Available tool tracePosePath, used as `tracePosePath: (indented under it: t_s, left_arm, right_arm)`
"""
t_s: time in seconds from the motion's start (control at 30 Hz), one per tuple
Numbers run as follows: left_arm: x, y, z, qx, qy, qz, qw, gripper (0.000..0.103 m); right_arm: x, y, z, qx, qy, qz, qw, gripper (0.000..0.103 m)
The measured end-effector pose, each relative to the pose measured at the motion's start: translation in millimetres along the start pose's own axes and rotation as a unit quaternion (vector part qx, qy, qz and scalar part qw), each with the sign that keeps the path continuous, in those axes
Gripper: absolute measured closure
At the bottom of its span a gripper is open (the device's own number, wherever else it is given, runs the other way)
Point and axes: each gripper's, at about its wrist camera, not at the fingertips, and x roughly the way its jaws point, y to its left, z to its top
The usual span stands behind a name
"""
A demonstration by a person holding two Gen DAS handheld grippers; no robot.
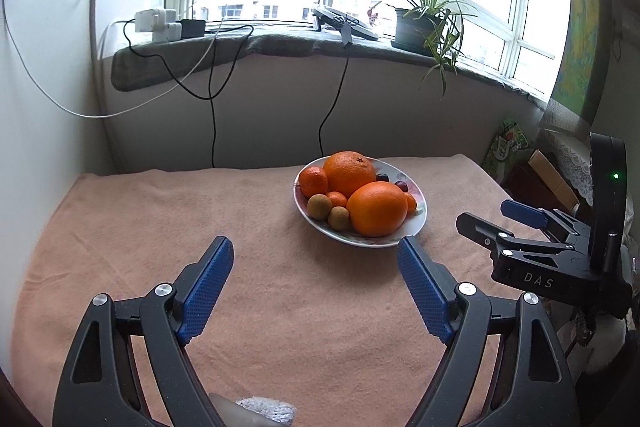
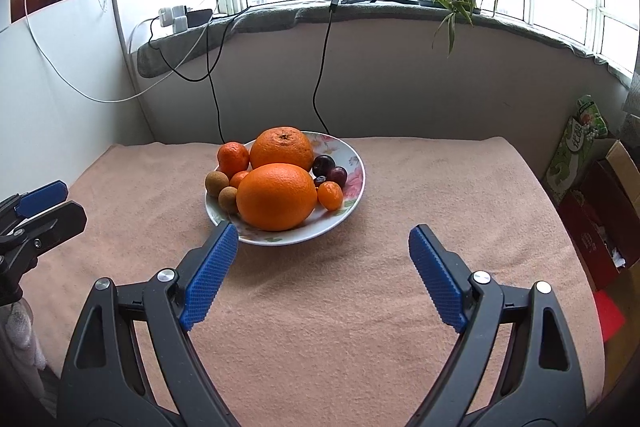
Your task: Organize fruits
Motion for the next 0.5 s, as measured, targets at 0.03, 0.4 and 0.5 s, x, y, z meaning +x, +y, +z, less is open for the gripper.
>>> tracePosePath:
  t_s: [0.03,0.4,0.5]
  left_arm:
    - [0.1,0.0,0.1,0.0,0.0,0.0,1.0,0.019]
    - [-2.7,-1.2,-2.7,0.001,-0.007,0.001,1.0,0.019]
    - [-1.3,1.0,-3.6,-0.001,-0.004,-0.001,1.0,0.019]
  right_arm:
    - [-0.1,0.0,0.0,0.0,0.0,0.001,1.0,0.013]
    - [-1.0,0.7,-1.7,0.001,0.002,0.0,1.0,0.013]
    - [-0.3,-1.2,-2.3,0.003,0.004,-0.001,1.0,0.013]
